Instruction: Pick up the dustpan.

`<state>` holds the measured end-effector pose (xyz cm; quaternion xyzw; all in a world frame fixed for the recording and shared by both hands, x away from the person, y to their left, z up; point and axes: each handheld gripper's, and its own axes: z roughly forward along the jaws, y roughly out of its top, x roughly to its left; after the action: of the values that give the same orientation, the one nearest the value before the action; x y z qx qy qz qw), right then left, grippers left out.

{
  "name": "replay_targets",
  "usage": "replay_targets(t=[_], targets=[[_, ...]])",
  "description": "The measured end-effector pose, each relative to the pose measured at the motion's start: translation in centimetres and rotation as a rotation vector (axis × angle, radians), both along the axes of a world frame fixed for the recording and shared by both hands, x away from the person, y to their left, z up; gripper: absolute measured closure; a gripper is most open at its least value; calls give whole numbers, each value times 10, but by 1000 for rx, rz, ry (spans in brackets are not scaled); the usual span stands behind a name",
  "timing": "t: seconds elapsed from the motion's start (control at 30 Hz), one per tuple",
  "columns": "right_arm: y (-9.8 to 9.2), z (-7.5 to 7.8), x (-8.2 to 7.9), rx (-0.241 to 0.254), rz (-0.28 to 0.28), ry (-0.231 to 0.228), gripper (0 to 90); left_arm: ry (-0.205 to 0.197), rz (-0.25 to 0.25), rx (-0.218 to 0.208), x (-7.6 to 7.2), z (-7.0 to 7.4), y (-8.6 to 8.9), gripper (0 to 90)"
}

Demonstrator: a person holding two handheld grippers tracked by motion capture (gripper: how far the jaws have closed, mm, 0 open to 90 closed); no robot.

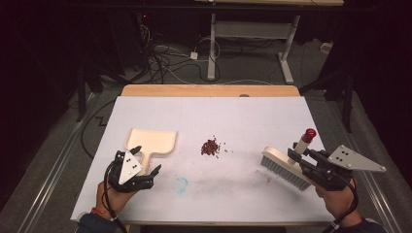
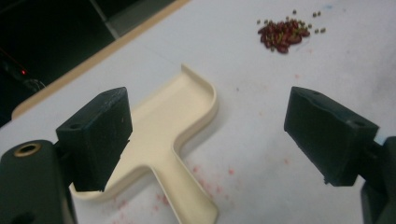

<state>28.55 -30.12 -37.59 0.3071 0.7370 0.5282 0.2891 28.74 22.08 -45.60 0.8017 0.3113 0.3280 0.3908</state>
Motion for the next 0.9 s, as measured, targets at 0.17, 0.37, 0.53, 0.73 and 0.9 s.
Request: replay_targets(t=[0.17,0.37,0.53,0.73,0.9], targets=[[1,1,0,-5,33,-7,701,32,2,22,-11,-6,3,150],[6,3,5,-11,47,-15,701,98,50,17,-16,-7,7,152],[9,1,11,-15,50,-6,701,227,93,13,-10,-19,13,158],[15,-1,15,-35,55,-5,701,309,217,-17,7,-24,17,158],[14,-1,15,-21,53,-2,701,399,244,-76,39,-33,19,185]])
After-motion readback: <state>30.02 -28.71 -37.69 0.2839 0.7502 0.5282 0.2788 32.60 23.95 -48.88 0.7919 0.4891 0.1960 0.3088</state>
